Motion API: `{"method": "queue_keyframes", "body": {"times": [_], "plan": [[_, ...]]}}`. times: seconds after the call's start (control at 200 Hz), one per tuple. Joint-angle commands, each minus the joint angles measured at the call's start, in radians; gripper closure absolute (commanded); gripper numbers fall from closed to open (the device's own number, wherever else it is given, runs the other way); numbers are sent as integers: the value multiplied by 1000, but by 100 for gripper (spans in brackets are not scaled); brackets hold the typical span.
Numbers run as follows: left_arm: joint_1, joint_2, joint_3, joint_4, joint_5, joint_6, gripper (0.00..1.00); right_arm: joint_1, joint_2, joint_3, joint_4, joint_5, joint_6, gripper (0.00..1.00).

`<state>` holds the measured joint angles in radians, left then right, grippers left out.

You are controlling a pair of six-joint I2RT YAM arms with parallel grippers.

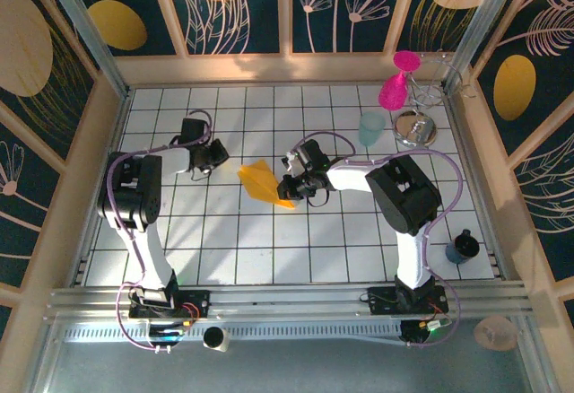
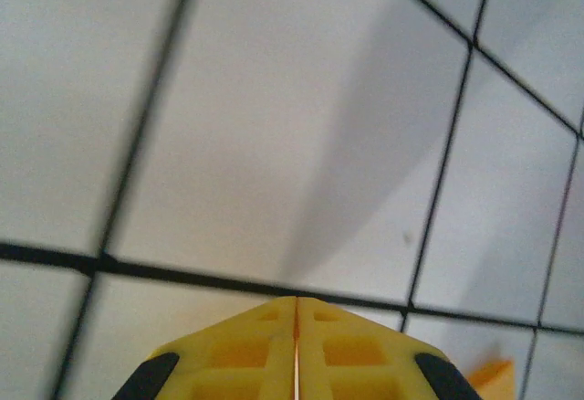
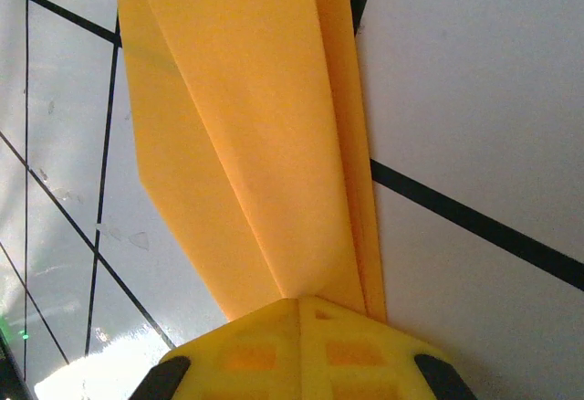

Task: Fold a paper plane with a square sheet of paper (pick it up from the middle)
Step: Fourth fold the wing at the center of the table.

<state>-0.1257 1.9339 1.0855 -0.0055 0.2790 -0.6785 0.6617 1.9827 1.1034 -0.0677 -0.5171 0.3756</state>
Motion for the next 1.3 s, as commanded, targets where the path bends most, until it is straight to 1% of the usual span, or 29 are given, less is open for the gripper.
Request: {"method": "queue_keyframes", "body": {"times": [0.0, 0.075, 0.12, 0.225, 0.345, 0.415, 0.491, 0.626, 0.786, 0.936, 1.006, 1.156, 1.296], "plan": [[-8, -61, 16, -33, -26, 33, 90, -32, 69, -74, -235, 155, 8, 100], [-30, -117, -31, 19, 36, -10, 90, -33, 64, -72, -222, 140, 14, 100], [-57, -148, -63, 49, 54, -36, 90, -34, 59, -71, -215, 129, 18, 100], [-148, -187, -107, 113, 79, -92, 90, -36, 60, -68, -206, 110, 26, 100], [-232, -178, -179, 189, 108, -173, 90, -40, 58, -66, -201, 96, 26, 100], [-262, -153, -203, 243, 136, -210, 90, -42, 57, -62, -195, 80, 25, 100], [-284, -112, -198, 240, 140, -213, 91, -43, 52, -60, -184, 60, 23, 100], [-296, -70, -155, 177, 101, -195, 91, -47, 35, -49, -150, 9, 28, 100], [-296, -23, -119, 74, 36, -181, 92, -51, -12, -29, -62, -88, 37, 100], [-296, 16, -76, -19, -8, -187, 93, -54, -53, 22, 18, -138, 45, 100], [-295, 23, -71, -39, -19, -191, 92, -54, -33, 59, 28, -138, 53, 100], [-296, 30, -61, -80, -35, -189, 92, -40, 54, 155, -22, -103, 43, 100], [-296, 37, -57, -95, -38, -184, 92, -30, 102, 196, -48, -86, 39, 100]]}}
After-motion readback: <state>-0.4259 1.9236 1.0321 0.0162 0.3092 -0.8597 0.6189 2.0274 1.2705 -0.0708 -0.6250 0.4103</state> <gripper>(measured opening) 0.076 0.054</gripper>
